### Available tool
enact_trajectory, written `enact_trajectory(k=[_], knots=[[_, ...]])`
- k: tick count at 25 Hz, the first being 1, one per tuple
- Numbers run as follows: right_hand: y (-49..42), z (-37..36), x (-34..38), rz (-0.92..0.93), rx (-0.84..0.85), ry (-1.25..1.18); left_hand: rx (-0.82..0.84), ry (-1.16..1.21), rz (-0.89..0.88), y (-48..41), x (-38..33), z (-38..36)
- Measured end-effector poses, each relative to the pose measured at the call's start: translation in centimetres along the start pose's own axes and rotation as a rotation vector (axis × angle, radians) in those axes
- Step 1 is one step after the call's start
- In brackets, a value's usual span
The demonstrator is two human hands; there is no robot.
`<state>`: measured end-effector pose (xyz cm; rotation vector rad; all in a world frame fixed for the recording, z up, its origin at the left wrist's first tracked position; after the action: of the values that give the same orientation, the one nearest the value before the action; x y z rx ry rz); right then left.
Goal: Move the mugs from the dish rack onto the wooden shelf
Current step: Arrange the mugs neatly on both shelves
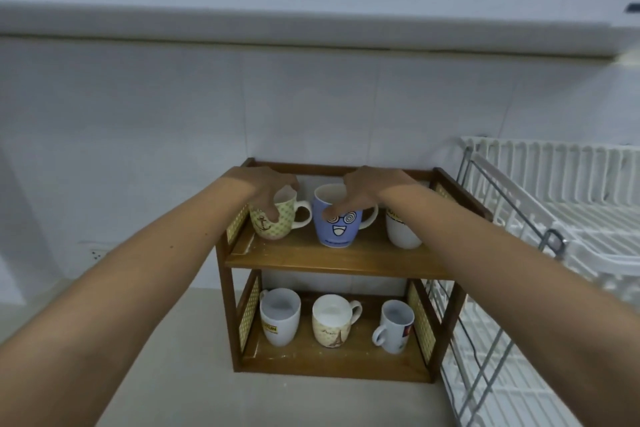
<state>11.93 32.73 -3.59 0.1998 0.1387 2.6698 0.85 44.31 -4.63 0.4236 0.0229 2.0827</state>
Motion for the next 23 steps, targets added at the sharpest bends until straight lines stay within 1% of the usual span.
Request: enact_trajectory(k=[2,3,4,5,6,7,10,12,14,16,18,20,23], knots=[[0.5,1.3,-1.6,-0.015,0.016,-0.120,0.005,0.058,-0.032,0.1,-0.7,0.3],[0.8,1.9,-2.8,-0.043,0.049,-0.138,-0.019,0.127,-0.071,0.2,-1.5,0.7],[1.1,2.2,-4.2,-0.077,0.114,-0.092,-0.058,0.208,-0.121,0.2,-2.7,1.4],[1.4,2.0,-5.7,-0.111,0.201,0.010,-0.097,0.274,-0.164,0.1,-4.1,2.0],[1.6,1.4,-7.0,-0.131,0.276,0.102,-0.124,0.314,-0.184,-0.1,-5.5,2.4],[1.8,0.7,-7.8,-0.130,0.308,0.153,-0.138,0.329,-0.182,-0.5,-6.7,2.5],[2.1,0.9,-8.0,-0.043,0.191,0.057,-0.178,0.313,-0.135,-1.9,-8.7,2.3],[2.8,1.3,-8.4,-0.032,0.162,0.037,-0.218,0.296,-0.113,-2.5,-8.9,2.6],[3.2,1.6,-9.2,-0.102,0.102,0.129,-0.254,0.292,-0.115,-3.0,-8.9,2.6],[3.5,1.9,-9.8,-0.208,-0.010,0.233,-0.276,0.302,-0.129,-3.5,-9.0,2.4],[3.5,1.9,-9.9,-0.256,-0.071,0.261,-0.284,0.315,-0.134,-3.7,-8.8,2.1],[3.3,1.8,-10.0,-0.240,-0.013,0.211,-0.298,0.336,-0.130,-3.9,-8.6,2.0],[3.6,1.9,-9.8,-0.144,0.158,0.098,-0.319,0.360,-0.132,-4.0,-8.7,2.0]])
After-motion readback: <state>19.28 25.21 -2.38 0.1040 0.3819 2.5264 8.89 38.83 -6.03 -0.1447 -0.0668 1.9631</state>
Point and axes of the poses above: each hand's wrist, its own y-axis away from the middle knuckle, its own z-axis out of the back of the hand, x = y × z, the point moved 9 cm from there along -y, towards the middle knuckle, and after that the axes turned 9 degrees about -y, right-handed, at the moved point
